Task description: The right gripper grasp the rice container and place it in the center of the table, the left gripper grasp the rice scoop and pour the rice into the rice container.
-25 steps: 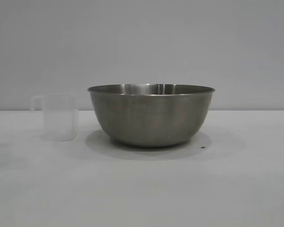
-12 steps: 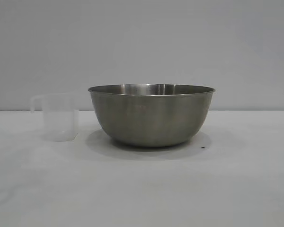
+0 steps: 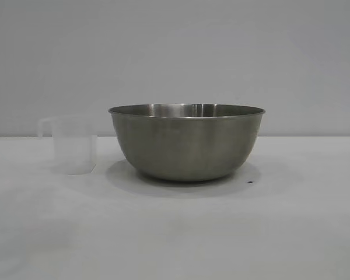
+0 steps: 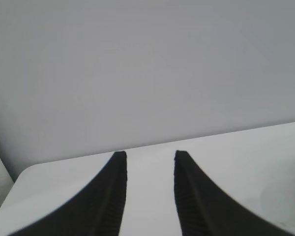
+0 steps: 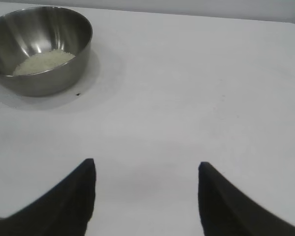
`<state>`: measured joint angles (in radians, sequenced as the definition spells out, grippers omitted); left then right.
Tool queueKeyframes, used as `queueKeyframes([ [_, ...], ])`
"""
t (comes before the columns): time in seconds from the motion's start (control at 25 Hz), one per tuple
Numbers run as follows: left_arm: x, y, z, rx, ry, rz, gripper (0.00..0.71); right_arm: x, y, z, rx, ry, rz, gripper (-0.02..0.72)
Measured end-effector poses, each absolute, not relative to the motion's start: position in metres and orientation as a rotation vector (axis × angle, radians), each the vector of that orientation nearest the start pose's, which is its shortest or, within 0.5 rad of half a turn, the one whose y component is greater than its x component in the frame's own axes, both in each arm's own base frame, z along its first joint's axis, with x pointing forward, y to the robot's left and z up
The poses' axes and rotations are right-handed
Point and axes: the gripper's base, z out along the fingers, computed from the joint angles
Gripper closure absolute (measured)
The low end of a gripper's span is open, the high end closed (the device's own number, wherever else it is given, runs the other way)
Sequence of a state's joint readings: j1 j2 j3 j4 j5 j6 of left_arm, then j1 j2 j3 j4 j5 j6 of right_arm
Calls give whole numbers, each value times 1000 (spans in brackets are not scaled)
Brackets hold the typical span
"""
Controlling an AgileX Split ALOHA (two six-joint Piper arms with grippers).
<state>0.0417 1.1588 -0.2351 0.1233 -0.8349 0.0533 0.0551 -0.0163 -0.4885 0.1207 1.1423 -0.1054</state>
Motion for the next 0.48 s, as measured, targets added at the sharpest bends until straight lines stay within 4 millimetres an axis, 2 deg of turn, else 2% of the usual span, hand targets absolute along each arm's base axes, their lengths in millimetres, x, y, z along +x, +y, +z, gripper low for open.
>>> queueKeyframes([
  [0.48, 162, 2, 244, 135, 1656, 104, 460, -11, 9, 268, -182, 2109, 116, 260],
])
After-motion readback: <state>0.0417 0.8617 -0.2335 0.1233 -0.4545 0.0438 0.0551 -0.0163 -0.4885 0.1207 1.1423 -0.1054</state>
